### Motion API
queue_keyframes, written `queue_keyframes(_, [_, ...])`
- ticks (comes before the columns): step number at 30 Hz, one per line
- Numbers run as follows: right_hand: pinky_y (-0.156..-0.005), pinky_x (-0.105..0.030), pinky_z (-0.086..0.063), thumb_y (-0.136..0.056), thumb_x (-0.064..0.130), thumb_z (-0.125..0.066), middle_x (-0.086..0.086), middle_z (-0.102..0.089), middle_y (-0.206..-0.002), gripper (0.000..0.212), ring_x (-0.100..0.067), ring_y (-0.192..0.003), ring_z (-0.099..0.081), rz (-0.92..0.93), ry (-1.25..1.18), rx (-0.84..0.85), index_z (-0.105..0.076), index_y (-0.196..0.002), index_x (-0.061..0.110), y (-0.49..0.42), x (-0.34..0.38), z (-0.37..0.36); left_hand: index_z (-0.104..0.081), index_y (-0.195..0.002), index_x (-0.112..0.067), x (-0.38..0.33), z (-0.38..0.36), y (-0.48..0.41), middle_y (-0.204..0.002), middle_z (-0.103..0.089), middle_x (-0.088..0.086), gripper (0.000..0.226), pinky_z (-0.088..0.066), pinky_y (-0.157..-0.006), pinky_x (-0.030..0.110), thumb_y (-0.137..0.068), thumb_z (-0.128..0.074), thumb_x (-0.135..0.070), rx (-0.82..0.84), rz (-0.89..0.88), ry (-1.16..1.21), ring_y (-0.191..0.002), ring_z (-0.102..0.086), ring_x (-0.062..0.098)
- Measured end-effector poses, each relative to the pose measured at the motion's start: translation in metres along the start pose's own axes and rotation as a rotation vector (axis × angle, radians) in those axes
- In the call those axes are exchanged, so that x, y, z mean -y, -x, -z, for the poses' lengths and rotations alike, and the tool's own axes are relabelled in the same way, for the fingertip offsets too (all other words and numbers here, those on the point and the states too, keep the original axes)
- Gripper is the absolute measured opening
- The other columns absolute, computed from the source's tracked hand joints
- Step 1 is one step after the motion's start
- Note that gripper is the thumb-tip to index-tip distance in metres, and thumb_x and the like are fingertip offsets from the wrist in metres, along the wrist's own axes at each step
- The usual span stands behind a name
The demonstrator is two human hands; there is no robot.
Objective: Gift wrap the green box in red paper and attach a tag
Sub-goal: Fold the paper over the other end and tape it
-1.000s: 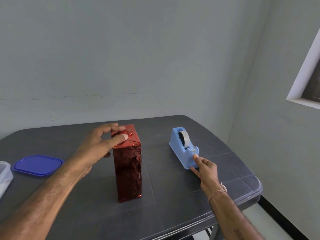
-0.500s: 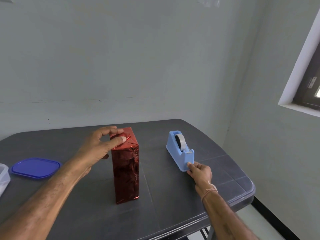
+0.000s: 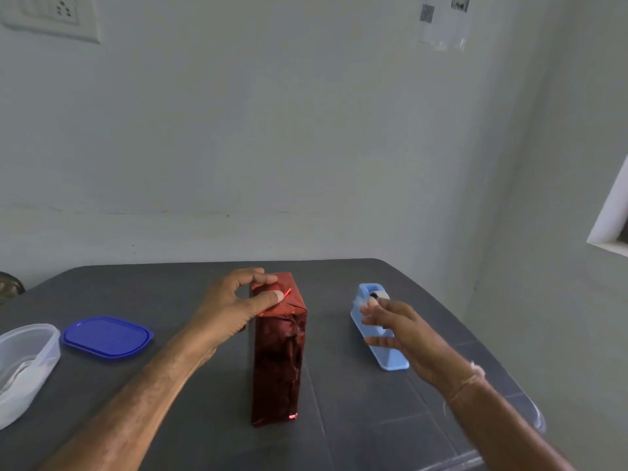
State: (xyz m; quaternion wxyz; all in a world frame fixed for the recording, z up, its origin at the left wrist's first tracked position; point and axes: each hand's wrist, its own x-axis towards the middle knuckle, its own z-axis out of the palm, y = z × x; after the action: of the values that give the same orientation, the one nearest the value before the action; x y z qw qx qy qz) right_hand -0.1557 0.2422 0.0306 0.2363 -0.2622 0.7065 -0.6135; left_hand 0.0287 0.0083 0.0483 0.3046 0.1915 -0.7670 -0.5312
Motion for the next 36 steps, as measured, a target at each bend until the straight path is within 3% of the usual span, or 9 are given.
queue_keyframes(4, [-0.095,-0.036,-0.058,-0.103,0.041,-0.055,0.010,-0.072,-0.108,0.039,-0.004,-0.108,-0.064,0.192,0.347,0.298,-0.071,-0.116,0.008,-0.022,0.069,-0.027,-0.076,-0.106,-0.037,0.002,0.001,-0.001,-0.129,-0.058,-0.027,0.028,-0.048,-0.107,0.041,-0.079,-0.085,-0.038,-0.001,0.009,-0.011,-0.116,-0.062,0.007])
queue_keyframes(9, [-0.092,-0.036,-0.057,-0.102,0.051,-0.053,-0.009,-0.066,-0.112,0.050,-0.017,-0.109,-0.061,0.233,0.760,0.501,-0.068,-0.107,0.004,-0.055,0.121,-0.062,-0.073,-0.106,-0.045,0.004,0.002,-0.003,-0.133,-0.056,-0.030,0.032,-0.048,-0.105,0.045,-0.076,-0.085,-0.047,0.027,0.028,-0.043,-0.107,-0.066,0.016])
queue_keyframes(12, [-0.096,-0.037,-0.057,-0.102,0.051,-0.054,0.007,-0.062,-0.096,0.035,-0.009,-0.096,-0.058,0.190,0.944,0.573,-0.068,-0.092,0.020,-0.064,0.136,-0.080,-0.072,-0.106,-0.051,0.004,0.003,-0.005,-0.133,-0.055,-0.031,0.036,-0.050,-0.103,0.046,-0.073,-0.084,-0.053,0.040,0.019,-0.060,-0.113,-0.067,0.015])
queue_keyframes(15, [-0.101,-0.039,-0.055,-0.104,0.050,-0.051,0.013,-0.058,-0.094,0.029,-0.003,-0.091,-0.057,0.168,1.084,0.608,-0.064,-0.090,0.028,-0.064,0.147,-0.093,-0.072,-0.105,-0.050,0.005,0.003,-0.008,-0.132,-0.057,-0.028,0.035,-0.050,-0.103,0.047,-0.072,-0.085,-0.053,0.040,0.016,-0.067,-0.112,-0.067,0.014])
queue_keyframes(23, [-0.098,-0.038,-0.054,-0.103,0.054,-0.048,0.012,-0.059,-0.098,0.043,-0.007,-0.097,-0.058,0.146,1.278,0.661,-0.067,-0.115,0.017,-0.073,0.154,-0.109,-0.070,-0.106,-0.044,0.003,0.001,-0.008,-0.118,-0.048,-0.038,0.031,-0.048,-0.108,0.047,-0.078,-0.084,-0.046,0.044,0.041,-0.089,-0.115,-0.062,0.012])
queue_keyframes(26, [-0.097,-0.039,-0.054,-0.101,0.057,-0.050,0.007,-0.061,-0.102,0.038,-0.012,-0.098,-0.058,0.159,1.344,0.658,-0.065,-0.107,0.022,-0.075,0.150,-0.112,-0.067,-0.112,-0.042,0.001,0.001,-0.006,-0.115,-0.048,-0.037,0.037,-0.048,-0.107,0.044,-0.079,-0.084,-0.045,0.036,0.045,-0.074,-0.114,-0.060,0.010])
queue_keyframes(30, [-0.101,-0.044,-0.053,-0.098,0.064,-0.050,-0.006,-0.066,-0.119,0.053,-0.021,-0.107,-0.063,0.146,1.434,0.628,-0.067,-0.115,0.017,-0.076,0.145,-0.114,-0.067,-0.115,-0.042,-0.001,0.000,-0.005,-0.120,-0.049,-0.034,0.039,-0.046,-0.108,0.040,-0.080,-0.084,-0.043,0.035,0.044,-0.076,-0.118,-0.057,0.011])
queue_keyframes(33, [-0.103,-0.045,-0.052,-0.097,0.065,-0.051,-0.005,-0.065,-0.123,0.058,-0.024,-0.115,-0.062,0.148,1.461,0.605,-0.064,-0.121,0.015,-0.074,0.144,-0.114,-0.067,-0.105,-0.050,-0.001,0.001,-0.006,-0.124,-0.049,-0.032,0.032,-0.047,-0.110,0.045,-0.079,-0.084,-0.043,0.038,0.036,-0.087,-0.118,-0.058,0.013])
queue_keyframes(36, [-0.103,-0.047,-0.052,-0.093,0.071,-0.051,-0.002,-0.066,-0.120,0.062,-0.026,-0.114,-0.064,0.156,1.508,0.577,-0.065,-0.118,0.016,-0.074,0.144,-0.114,-0.071,-0.110,-0.050,-0.001,0.001,-0.005,-0.129,-0.050,-0.030,0.034,-0.044,-0.112,0.047,-0.080,-0.083,-0.043,0.044,0.026,-0.104,-0.120,-0.057,0.012])
